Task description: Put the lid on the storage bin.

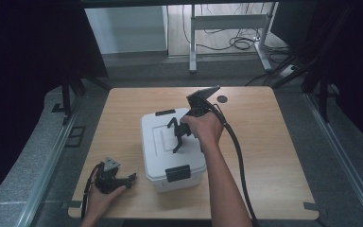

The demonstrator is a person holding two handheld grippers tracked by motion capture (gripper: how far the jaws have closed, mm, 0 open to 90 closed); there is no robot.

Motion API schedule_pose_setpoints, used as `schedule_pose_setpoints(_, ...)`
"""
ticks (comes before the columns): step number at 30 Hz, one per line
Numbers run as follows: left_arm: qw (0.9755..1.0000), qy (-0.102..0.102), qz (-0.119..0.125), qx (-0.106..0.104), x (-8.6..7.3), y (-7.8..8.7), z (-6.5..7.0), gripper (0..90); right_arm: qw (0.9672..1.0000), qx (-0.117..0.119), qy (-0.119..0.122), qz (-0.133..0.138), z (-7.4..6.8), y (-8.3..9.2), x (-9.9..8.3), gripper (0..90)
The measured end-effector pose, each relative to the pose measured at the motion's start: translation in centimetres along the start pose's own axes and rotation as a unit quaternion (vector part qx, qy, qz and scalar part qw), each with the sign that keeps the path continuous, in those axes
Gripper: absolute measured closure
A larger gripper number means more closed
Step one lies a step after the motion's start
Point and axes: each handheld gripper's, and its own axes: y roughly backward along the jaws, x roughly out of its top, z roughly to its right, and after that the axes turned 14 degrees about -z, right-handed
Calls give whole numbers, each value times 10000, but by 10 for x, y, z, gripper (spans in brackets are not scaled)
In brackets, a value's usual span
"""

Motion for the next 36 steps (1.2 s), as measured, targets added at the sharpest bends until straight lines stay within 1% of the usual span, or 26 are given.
schedule_pose_setpoints(5, 10000, -19, -18, 2, 0, 0, 0, 123, 10000, 3, -17, -23, 5, -6, 1, 842)
schedule_pose_setpoints(7, 10000, -20, -17, -1, 0, 0, 0, 123, 9999, 94, -52, -25, 8, -7, 2, 841)
schedule_pose_setpoints(10, 10000, -37, -14, -2, 0, 0, 0, 122, 9999, 146, -24, -27, 10, -7, 2, 839)
schedule_pose_setpoints(12, 10000, -37, -16, -2, 0, 0, 0, 122, 9997, 227, -44, -16, 12, -8, 2, 836)
schedule_pose_setpoints(14, 10000, -39, -16, -1, 0, 0, 0, 123, 9996, 269, 4, -4, 14, -8, 1, 819)
schedule_pose_setpoints(16, 10000, -38, -16, -1, 0, 0, 0, 122, 9997, 217, 80, 10, 14, -8, 1, 778)
schedule_pose_setpoints(18, 10000, -38, -17, -1, 0, 0, 0, 122, 9996, 232, 177, 27, 15, -7, 1, 762)
schedule_pose_setpoints(20, 10000, -39, -16, -1, 0, 0, 0, 122, 9992, 227, 306, 117, 16, -3, -1, 726)
schedule_pose_setpoints(22, 10000, -39, -16, -1, 0, 0, 0, 122, 9984, 231, 444, 246, 19, 2, -3, 667)
schedule_pose_setpoints(23, 10000, -38, -15, -2, 0, 0, 0, 122, 9978, 219, 535, 325, 21, 5, -5, 647)
schedule_pose_setpoints(25, 10000, -38, -15, -1, 0, 0, 0, 122, 9968, 219, 622, 453, 26, 12, -10, 617)
schedule_pose_setpoints(28, 10000, -24, -3, -3, 0, 0, 0, 122, 9941, 244, 813, 674, 37, 22, -19, 573)
schedule_pose_setpoints(31, 10000, -25, -5, -2, 0, 0, 0, 122, 9921, 230, 927, 817, 51, 30, -28, 555)
schedule_pose_setpoints(33, 10000, -27, -7, -2, 0, 0, 0, 122, 9902, 292, 1017, 910, 63, 35, -35, 546)
schedule_pose_setpoints(36, 10000, -25, -6, -2, 0, 0, 0, 122, 9882, 354, 1102, 1000, 76, 39, -43, 522)
